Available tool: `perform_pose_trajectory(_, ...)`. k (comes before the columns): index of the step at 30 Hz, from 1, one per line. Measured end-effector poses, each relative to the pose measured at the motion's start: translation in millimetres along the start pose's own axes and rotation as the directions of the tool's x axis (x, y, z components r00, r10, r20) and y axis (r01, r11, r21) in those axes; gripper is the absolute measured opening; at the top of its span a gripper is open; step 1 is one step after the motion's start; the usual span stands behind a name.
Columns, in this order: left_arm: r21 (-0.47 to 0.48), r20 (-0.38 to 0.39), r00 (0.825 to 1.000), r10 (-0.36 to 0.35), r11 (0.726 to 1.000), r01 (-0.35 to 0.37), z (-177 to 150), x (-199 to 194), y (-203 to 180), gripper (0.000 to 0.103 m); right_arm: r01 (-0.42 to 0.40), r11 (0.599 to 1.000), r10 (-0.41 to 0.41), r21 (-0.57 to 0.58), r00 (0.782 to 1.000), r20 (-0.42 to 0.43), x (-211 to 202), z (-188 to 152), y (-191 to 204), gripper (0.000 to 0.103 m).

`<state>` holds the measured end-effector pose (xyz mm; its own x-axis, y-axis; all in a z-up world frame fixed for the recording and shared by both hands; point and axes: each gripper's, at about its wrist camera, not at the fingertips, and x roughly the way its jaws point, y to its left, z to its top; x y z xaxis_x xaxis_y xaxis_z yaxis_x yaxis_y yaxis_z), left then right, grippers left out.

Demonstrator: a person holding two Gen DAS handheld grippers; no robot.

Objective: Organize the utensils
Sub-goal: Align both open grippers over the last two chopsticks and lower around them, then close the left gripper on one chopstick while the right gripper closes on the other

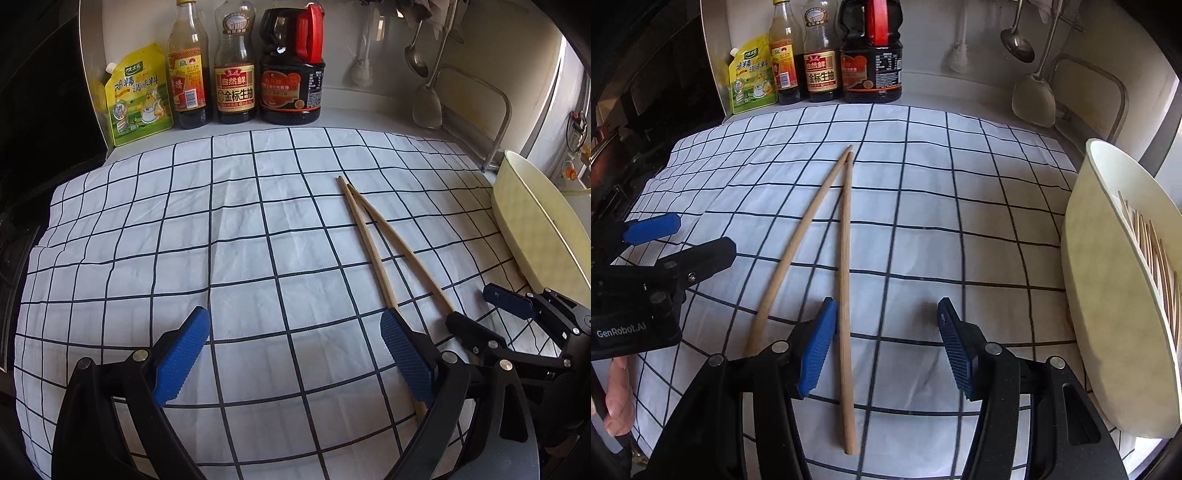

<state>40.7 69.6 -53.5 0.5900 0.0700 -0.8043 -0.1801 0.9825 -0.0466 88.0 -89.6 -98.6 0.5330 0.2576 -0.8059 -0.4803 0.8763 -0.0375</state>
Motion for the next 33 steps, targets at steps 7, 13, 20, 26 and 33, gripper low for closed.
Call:
perform_pose_trajectory(7, 0.024, -0.014, 1.000, 0.000, 1.000, 0.001, 1, 7, -18, 0.092, -0.001, 0.999, 0.001, 0.044, 1.000, 0.005, 0, 0, -26, 0.054)
perform_pose_trajectory(13, 0.030, -0.033, 0.999, 0.001, 1.000, 0.000, 2, 17, -27, 0.092, -0.012, 0.999, 0.011, 0.039, 1.000, 0.024, -1, 0, -30, 0.054)
perform_pose_trajectory(20, 0.044, -0.054, 0.998, 0.038, 0.998, -0.036, 1, 29, -31, 0.098, -0.007, 1.000, 0.007, -0.007, 1.000, 0.030, 3, 2, -24, 0.054)
perform_pose_trajectory(26, 0.049, -0.030, 0.999, 0.028, 0.998, -0.027, 1, 25, -28, 0.082, -0.032, 0.998, 0.034, -0.061, 0.999, 0.027, 2, 2, -13, 0.042)
perform_pose_trajectory(33, 0.068, -0.005, 1.000, -0.004, 0.998, 0.004, -3, 14, -32, 0.013, -0.005, 0.995, 0.010, -0.095, 0.999, 0.047, 1, 1, -2, 0.007)
